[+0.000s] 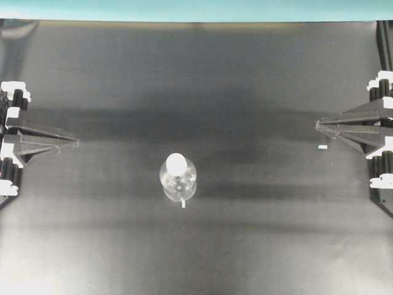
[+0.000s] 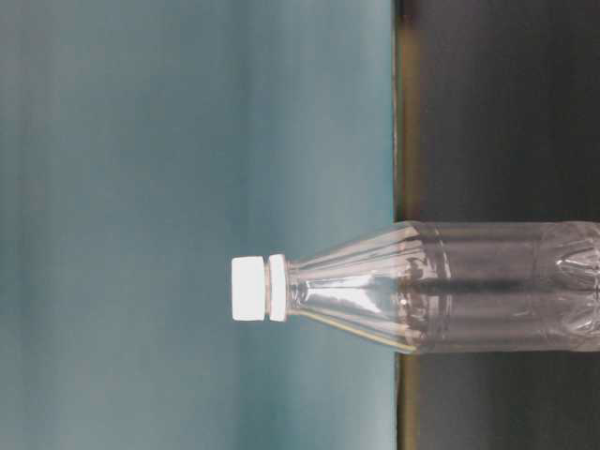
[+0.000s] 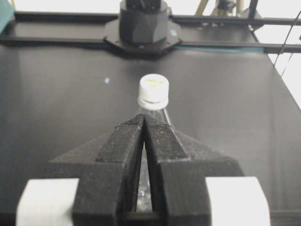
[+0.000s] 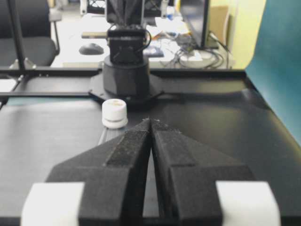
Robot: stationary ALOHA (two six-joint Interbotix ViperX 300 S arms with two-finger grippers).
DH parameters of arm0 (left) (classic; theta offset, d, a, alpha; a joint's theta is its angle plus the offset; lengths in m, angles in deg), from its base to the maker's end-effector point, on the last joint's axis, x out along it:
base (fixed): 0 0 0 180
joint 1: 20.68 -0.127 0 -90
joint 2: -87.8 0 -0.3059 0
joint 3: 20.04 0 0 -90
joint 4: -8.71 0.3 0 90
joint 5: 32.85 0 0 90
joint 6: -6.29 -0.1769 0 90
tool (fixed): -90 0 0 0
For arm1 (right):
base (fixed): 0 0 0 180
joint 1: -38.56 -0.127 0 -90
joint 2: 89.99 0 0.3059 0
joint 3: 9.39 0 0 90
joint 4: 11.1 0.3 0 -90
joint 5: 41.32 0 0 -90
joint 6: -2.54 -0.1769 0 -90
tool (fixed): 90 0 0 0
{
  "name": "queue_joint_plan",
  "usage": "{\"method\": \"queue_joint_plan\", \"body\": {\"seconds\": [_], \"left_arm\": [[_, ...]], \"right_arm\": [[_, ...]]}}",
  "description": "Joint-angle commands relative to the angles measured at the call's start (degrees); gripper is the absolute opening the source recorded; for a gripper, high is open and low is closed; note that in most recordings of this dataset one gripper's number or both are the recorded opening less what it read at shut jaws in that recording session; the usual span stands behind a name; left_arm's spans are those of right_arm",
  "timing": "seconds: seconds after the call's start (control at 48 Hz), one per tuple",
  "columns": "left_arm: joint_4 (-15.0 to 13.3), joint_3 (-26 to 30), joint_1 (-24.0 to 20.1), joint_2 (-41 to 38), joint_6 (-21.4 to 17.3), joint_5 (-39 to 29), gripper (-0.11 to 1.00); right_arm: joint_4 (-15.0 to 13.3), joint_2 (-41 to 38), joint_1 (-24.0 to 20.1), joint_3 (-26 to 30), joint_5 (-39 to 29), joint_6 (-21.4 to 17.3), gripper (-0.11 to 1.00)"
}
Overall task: Open the bottle cap by holding the bottle with the left arm and twisting the cap with the right arm.
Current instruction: 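Move the left gripper to the clear bottle and close around its body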
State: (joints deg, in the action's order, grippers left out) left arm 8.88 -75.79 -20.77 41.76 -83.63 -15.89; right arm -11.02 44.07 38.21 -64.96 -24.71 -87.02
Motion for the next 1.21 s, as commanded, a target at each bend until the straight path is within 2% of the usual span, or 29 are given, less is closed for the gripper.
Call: {"method": "queue_joint_plan", "body": {"seconds": [0.0, 0.063, 0.104, 0.333, 0.417, 0.479, 0.646, 0.75, 0.875, 1.0, 1.188], "left_arm": [[2.4, 4.9, -0.7, -1.9, 0.3, 0.3, 0.14], [2.3, 7.0, -1.1, -3.4, -0.3, 0.0, 0.11], [2.3, 8.3, -1.8, -4.8, -0.4, -0.2, 0.08], [2.4, 13.4, -2.4, -14.1, -0.3, 0.7, 0.09], [2.3, 15.4, -2.2, -17.6, -0.3, 2.2, 0.15], [2.4, 16.7, -1.9, -19.9, -0.3, 4.2, 0.28], [2.4, 19.9, -0.4, -26.6, 0.4, 12.2, 0.77], [2.4, 22.1, 0.4, -31.4, 0.8, 14.6, 0.96], [2.4, 23.4, 1.1, -36.9, 1.1, 15.1, 0.94], [2.4, 24.3, 1.5, -42.5, 1.9, 16.7, 0.95], [2.4, 24.9, 1.6, -48.9, 3.0, 18.4, 0.97]], "right_arm": [[0.2, -0.8, 0.7, 0.4, 0.4, -0.7, 0.03], [0.7, -1.2, 1.1, 0.9, -0.8, -0.8, 0.07], [1.1, -1.6, 1.1, 1.2, -1.8, -0.8, 0.02], [1.4, -3.0, 1.1, 3.6, -9.1, -0.9, 0.0], [1.3, -3.0, 1.1, 4.0, -10.6, -0.9, 0.0], [1.3, -2.8, 1.1, 4.0, -11.3, -0.9, 0.0], [1.4, -2.6, 1.3, 3.9, -11.3, -0.9, 0.0], [1.4, -2.5, 1.5, 3.8, -11.7, -0.9, 0.0], [1.7, -2.5, 1.8, 3.9, -11.7, -1.0, 0.0], [2.4, -2.5, 1.8, 3.8, -11.3, -1.1, 0.0], [2.4, -2.4, 1.9, 3.7, -11.6, -3.5, 0.0]]}}
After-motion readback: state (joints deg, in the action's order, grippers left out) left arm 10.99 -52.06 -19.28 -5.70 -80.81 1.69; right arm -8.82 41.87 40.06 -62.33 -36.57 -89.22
